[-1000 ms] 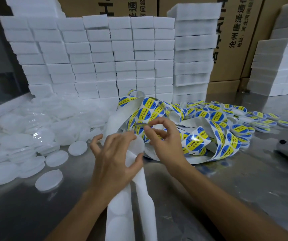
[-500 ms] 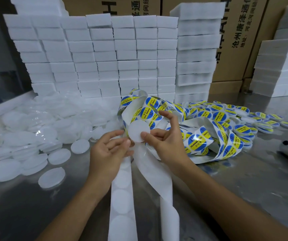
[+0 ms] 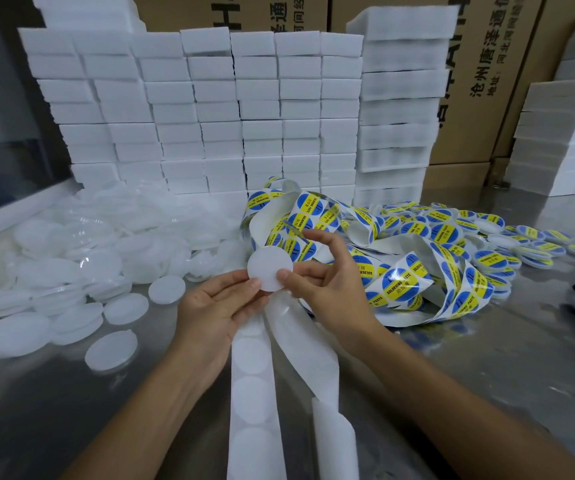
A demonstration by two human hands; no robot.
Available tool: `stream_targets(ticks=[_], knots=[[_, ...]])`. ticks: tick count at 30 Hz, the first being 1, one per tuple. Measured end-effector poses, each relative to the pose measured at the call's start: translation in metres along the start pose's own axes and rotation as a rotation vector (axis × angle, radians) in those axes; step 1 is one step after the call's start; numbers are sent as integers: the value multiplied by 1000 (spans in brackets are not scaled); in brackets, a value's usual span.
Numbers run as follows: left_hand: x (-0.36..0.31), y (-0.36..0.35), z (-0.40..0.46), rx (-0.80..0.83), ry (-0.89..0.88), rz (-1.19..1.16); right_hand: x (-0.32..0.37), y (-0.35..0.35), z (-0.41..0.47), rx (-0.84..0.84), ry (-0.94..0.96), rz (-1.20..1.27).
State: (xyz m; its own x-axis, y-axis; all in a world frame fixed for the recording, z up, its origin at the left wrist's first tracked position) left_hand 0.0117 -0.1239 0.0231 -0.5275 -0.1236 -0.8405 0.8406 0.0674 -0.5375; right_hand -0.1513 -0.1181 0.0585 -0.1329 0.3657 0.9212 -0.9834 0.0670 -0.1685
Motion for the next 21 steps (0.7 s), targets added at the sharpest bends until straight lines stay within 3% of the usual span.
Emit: stream_targets(ticks=[7, 13, 21], knots=[[0, 13, 2, -94, 15, -14, 21, 33, 9, -264, 123, -86], [2, 12, 2, -88, 22, 4, 7, 20, 10, -120, -88, 132], [0, 7, -1, -54, 17, 18, 7, 10, 6, -52, 20, 4]])
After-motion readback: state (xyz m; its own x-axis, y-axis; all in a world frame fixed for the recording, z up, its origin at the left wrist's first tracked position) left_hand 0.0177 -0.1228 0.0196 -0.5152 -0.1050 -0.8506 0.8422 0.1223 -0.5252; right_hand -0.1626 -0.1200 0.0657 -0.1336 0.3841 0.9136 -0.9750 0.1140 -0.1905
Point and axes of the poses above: each hand's wrist, its own z-axis towards the middle knuckle, its own y-axis out of the back of the hand, x = y × z, the point moved 9 cm from there along z, towards the middle knuckle, and after that the axes turned 6 degrees about -x, right-handed, at the moved point
